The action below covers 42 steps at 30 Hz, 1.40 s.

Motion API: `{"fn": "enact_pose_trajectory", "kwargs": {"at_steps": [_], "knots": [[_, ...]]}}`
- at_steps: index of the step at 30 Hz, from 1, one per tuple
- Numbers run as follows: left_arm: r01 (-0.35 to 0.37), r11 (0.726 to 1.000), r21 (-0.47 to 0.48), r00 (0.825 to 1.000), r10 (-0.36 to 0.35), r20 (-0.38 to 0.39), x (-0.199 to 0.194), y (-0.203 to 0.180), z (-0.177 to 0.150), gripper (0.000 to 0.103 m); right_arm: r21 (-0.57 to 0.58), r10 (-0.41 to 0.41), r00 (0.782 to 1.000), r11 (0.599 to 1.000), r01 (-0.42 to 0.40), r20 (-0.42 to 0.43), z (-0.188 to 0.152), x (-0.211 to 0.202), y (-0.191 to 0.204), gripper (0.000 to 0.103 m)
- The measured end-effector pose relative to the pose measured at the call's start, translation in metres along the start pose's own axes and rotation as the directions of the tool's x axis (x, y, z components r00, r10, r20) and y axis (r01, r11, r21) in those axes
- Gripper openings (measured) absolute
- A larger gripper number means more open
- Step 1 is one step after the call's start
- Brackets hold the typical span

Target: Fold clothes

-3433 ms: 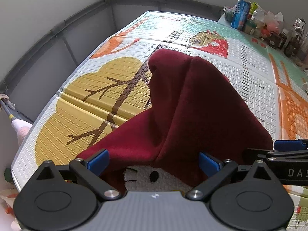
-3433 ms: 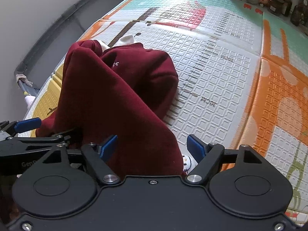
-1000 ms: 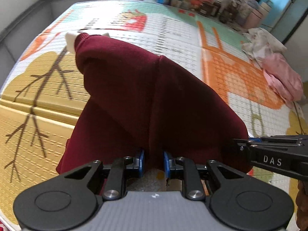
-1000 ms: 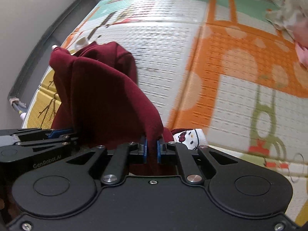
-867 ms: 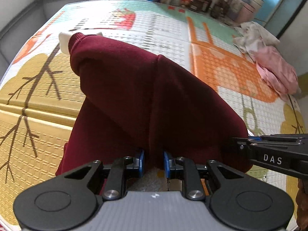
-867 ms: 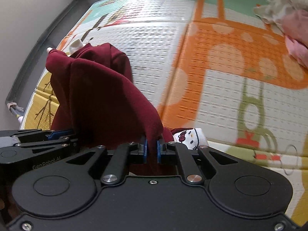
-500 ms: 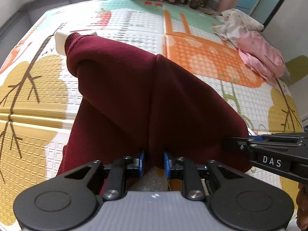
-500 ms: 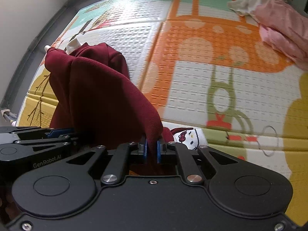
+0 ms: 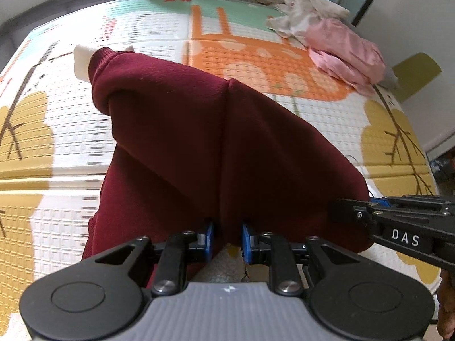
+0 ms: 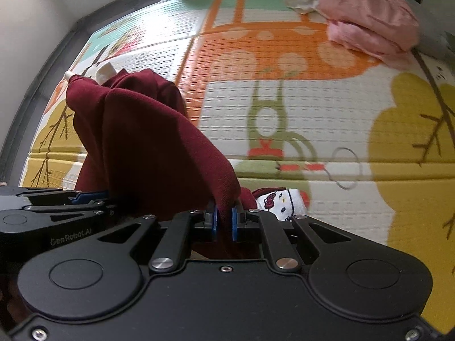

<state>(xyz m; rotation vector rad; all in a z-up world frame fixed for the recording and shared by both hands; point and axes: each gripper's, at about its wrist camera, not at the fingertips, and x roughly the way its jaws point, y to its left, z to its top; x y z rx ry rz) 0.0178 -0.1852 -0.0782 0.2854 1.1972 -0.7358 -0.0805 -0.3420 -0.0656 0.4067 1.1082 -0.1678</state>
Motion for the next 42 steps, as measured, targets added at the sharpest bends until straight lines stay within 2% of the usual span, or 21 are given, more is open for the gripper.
{"fn": "enact_pose_trajectory", "kwargs": {"at_steps": [16,23,28,30,32,37,42], "knots": [[0.039,0.990,0.132,0.999,-0.034,-0.035,0.008,-0.065,-0.009,0.023,0.110,-0.052,0.997,0.993,0.046,0.059,-0.025,-0.035,-0.051,0.008],[0.015,0.988,0.152,0.999,-0.011,-0.031,0.008,-0.080,-0.012,0.023,0.134,-0.052,0.996,0.990,0.042,0.075,-0.032,-0.045,-0.066,0.008],[-0.005,0.990,0.142,1.000,0.007,-0.007,-0.004,-0.080,-0.012,0.035,0.120,-0.039,0.993,0.992,0.025,0.111,-0.034,-0.054,-0.064,0.018],[-0.016,0.990,0.140,1.000,0.014,0.013,-0.012,-0.080,-0.012,0.040,0.121,-0.042,0.991,0.992,0.026,0.127,-0.033,-0.058,-0.064,0.026],[-0.024,0.990,0.137,0.999,0.020,0.032,-0.019,-0.080,-0.012,0.048,0.130,-0.039,0.989,0.991,0.021,0.140,-0.031,-0.061,-0.066,0.029],[-0.037,0.991,0.126,0.997,0.028,0.069,-0.034,-0.078,-0.008,0.056,0.148,-0.041,0.987,0.989,0.017,0.158,-0.028,-0.068,-0.073,0.032],[-0.033,0.987,0.160,0.997,0.022,0.069,-0.038,-0.084,-0.010,0.057,0.176,-0.035,0.990,0.984,0.010,0.138,-0.031,-0.065,-0.081,0.033]]}}
